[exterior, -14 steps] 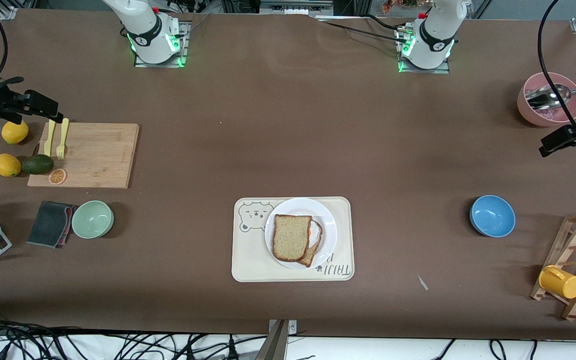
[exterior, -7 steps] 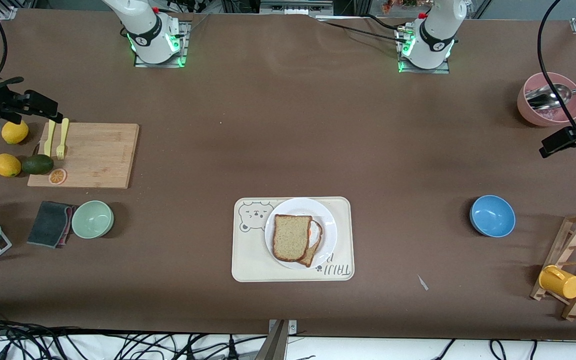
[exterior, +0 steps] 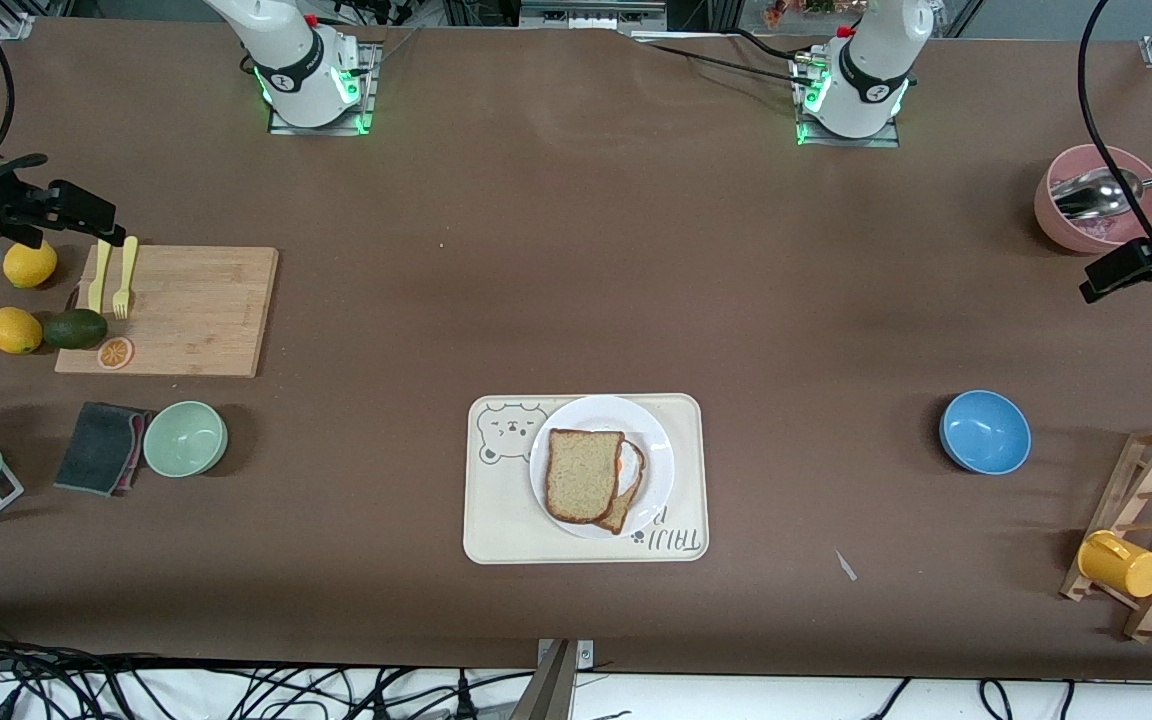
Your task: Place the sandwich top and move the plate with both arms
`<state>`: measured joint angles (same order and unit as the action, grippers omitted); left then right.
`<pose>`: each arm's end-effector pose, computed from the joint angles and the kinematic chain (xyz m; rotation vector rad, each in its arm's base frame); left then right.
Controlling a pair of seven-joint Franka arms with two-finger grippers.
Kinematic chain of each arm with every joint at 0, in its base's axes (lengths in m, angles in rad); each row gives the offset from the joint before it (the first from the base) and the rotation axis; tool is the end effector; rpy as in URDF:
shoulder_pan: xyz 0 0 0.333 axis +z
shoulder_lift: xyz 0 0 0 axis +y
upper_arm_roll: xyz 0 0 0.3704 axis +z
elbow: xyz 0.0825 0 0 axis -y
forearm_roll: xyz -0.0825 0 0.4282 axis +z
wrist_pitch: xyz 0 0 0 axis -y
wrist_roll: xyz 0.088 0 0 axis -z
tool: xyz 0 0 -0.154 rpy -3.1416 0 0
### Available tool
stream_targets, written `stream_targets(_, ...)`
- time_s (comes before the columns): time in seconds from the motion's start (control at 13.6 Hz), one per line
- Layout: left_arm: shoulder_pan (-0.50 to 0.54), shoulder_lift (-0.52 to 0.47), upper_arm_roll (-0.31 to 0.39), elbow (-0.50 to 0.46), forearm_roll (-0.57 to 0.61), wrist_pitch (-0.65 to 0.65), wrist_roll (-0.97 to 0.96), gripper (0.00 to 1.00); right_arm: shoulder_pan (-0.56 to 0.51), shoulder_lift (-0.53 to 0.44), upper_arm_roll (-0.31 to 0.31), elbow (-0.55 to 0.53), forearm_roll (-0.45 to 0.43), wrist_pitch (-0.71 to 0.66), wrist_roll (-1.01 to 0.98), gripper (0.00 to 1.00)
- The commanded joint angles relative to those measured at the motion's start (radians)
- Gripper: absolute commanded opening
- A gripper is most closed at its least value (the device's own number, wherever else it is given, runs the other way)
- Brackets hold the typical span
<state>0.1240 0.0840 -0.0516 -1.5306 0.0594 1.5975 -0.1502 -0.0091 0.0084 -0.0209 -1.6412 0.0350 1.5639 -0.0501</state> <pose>0.6276 0.0558 0.6037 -3.0671 -0.3398 0.0229 0.5934 -0.0123 0.5904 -3.1005 -0.0292 0.1307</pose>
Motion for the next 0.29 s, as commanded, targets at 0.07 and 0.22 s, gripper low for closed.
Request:
stream_targets(0.07, -0.009, -0.039, 0.001, -0.049, -0.03, -0.004, 0.028, 1.0, -0.006, 0.001, 0.004, 0.012, -0.012, -0.005, -0.01, 1.0)
stream_targets(0.22, -0.009, -0.043, -0.002, -0.049, -0.03, -0.004, 0.026, 1.0, -0.006, 0.001, 0.004, 0.012, -0.012, -0.005, -0.01, 1.0)
